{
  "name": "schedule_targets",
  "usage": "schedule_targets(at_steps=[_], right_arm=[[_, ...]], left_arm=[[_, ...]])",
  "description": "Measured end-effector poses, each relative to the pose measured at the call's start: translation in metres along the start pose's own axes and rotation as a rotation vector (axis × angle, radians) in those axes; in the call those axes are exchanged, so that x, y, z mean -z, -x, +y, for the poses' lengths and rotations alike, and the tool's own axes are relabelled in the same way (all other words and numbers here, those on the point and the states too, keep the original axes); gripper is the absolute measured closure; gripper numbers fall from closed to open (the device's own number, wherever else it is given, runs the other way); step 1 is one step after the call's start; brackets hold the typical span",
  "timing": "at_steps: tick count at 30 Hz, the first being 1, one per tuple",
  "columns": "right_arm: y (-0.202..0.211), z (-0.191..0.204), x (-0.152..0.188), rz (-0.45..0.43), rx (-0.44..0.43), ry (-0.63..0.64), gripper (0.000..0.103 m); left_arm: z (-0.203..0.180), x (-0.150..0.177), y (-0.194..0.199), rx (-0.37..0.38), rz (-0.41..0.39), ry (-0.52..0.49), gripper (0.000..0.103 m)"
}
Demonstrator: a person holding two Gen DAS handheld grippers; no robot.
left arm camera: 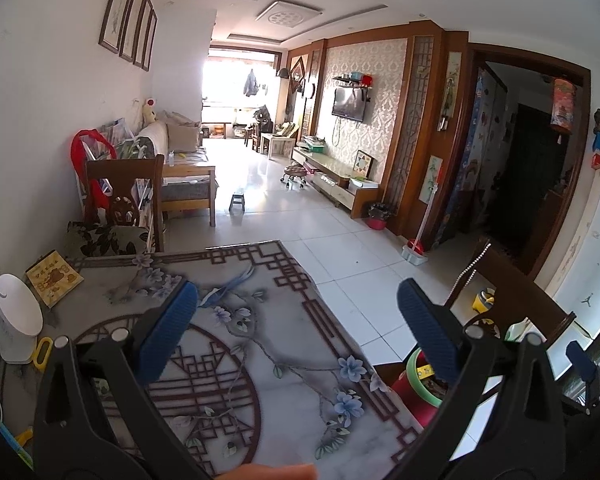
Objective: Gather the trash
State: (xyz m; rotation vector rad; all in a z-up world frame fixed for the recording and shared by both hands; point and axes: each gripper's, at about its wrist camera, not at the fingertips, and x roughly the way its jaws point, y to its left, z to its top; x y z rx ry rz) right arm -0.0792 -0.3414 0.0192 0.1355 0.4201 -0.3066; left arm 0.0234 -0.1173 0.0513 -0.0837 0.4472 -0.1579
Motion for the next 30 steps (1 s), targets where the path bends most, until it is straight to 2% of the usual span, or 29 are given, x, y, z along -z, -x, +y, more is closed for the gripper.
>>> schedule_targets(at_steps=[30], right_arm=[[-0.002,-0.001,-0.0093,0.026,-0.013,-0.003,0.007]], left_arm=[[-0.0028,-0.005,0.0041,-0.004,-0.002,0.018,0.005]])
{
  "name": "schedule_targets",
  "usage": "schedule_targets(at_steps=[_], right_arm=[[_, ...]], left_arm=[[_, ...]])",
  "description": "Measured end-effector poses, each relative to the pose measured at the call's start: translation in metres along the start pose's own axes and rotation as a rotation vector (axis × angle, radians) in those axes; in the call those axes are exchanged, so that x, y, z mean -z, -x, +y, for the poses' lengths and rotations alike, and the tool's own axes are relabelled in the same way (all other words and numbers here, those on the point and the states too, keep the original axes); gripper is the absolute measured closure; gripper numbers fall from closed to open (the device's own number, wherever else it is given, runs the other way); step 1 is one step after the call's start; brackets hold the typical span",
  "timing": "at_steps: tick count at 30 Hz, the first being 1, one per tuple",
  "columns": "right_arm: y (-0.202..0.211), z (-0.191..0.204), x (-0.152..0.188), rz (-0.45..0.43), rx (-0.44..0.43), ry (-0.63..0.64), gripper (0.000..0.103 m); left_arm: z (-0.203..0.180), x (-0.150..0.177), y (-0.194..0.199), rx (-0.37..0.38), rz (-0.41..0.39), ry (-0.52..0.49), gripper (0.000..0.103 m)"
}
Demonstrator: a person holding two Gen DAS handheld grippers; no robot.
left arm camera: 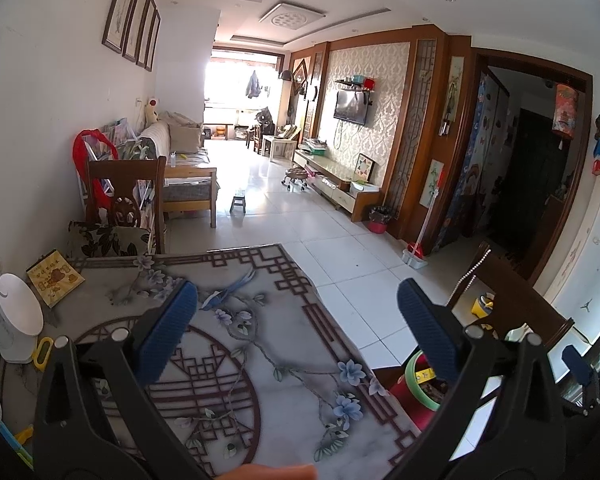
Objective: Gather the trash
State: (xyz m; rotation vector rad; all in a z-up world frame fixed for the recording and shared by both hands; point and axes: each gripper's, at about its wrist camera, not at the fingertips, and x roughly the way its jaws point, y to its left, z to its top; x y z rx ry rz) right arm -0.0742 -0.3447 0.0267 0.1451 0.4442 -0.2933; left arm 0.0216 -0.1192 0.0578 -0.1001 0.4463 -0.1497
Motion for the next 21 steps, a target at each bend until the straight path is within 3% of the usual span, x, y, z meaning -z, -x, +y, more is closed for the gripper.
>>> schedule_targets(at_steps=[9,15,21], right_arm=[[0.004,-0.001,-0.002,0.0,0.002,0.005,0.007],[0.015,0.004,-0.014,0.002,0.063,0.015,0.007],[0.03,0.018,-0.029,-0.028,0.148,0.07,0.007]], left_arm=[[-0.002,-0.003,0.002,0.005,0.001,0.001,0.005],[-0.001,-0.004,0.0,0.059,0.039,0.019,0.005],[-0.004,-0.001,0.006,-0.031,-0.003,-0.015,0.005]])
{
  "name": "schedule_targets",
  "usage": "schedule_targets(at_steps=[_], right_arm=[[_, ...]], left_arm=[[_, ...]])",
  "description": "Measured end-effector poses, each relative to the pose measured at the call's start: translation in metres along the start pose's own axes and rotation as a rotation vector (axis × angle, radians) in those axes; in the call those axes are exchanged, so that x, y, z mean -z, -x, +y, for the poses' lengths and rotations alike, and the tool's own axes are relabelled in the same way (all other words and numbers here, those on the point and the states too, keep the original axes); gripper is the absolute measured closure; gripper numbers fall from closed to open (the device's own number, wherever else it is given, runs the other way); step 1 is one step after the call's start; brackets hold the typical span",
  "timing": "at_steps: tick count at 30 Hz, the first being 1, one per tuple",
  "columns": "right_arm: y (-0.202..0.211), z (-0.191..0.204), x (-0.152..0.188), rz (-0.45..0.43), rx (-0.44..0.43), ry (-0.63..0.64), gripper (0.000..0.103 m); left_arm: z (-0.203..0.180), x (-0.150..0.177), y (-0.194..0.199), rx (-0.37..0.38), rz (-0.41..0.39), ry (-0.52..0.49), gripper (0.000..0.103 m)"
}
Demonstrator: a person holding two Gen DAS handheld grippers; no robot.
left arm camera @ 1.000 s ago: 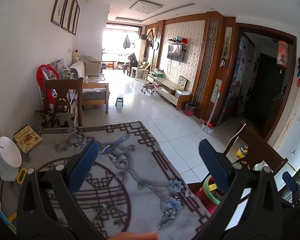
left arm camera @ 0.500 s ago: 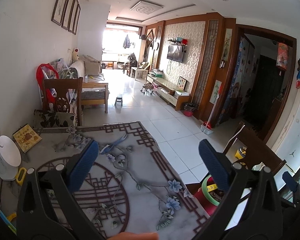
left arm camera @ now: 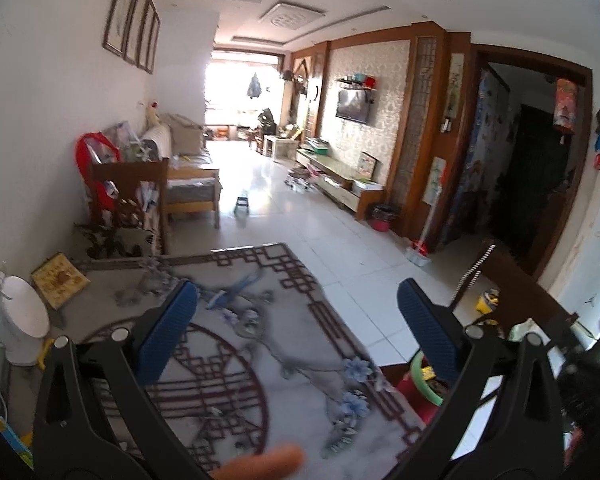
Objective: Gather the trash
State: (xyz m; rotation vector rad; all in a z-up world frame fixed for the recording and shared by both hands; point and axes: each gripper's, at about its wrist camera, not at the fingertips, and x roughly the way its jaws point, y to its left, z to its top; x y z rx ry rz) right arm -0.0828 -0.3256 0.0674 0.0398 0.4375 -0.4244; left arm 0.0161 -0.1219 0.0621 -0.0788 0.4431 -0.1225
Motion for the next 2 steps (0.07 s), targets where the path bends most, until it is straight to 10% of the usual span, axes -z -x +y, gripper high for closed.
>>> schedule_targets(at_steps=[2], right_arm=[[0.0021,0.0021,-0.003,-0.003,0.0,0.002,0.007]], left_arm=[[0.0026,0.0003,-0.0003,-0.009,0.004,0.01,0.005]])
